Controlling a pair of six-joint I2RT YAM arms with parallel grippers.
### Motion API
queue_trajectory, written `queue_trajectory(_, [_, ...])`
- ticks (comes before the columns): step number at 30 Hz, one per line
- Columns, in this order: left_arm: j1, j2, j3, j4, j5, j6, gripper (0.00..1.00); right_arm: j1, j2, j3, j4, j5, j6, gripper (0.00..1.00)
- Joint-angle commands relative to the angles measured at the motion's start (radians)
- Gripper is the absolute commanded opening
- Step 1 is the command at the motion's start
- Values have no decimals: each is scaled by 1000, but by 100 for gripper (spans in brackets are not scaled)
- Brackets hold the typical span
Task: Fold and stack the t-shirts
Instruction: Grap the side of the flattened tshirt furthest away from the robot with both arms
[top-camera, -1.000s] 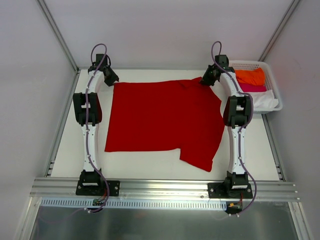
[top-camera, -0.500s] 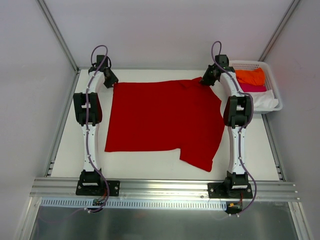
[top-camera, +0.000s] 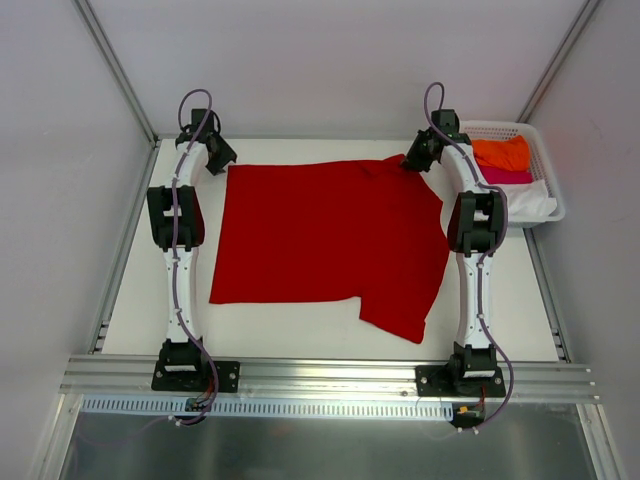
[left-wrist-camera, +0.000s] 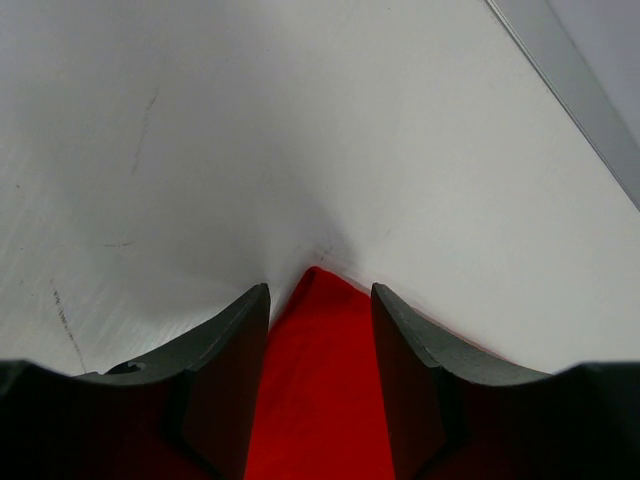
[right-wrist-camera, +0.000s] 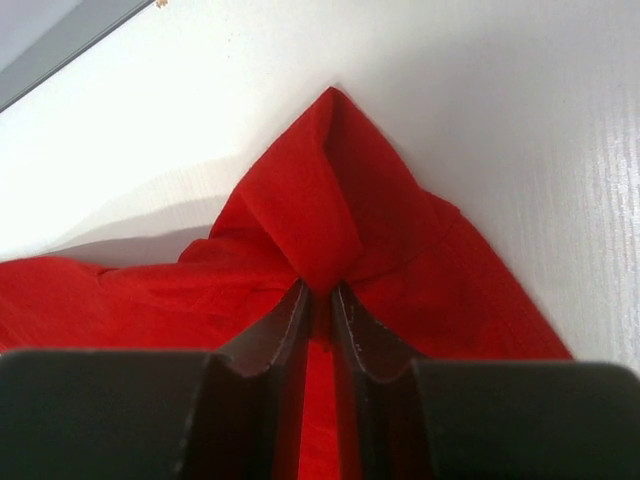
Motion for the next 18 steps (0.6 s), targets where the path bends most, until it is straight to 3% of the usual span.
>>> queue_trajectory(1, [12, 48, 18, -67, 1, -34, 47, -8, -101, 30, -9, -16, -10, 17])
queue_trajectory(8, [22, 89, 62, -93, 89, -57, 46, -8, -110, 28, -7, -21, -8, 15])
queue_trajectory(13, [20, 114, 82, -93, 162, -76, 32, -10, -115, 22, -7, -26, -8, 14])
queue_trajectory(18, [18, 111, 79, -93, 160, -77, 26, -10, -122, 16, -5, -26, -13, 14])
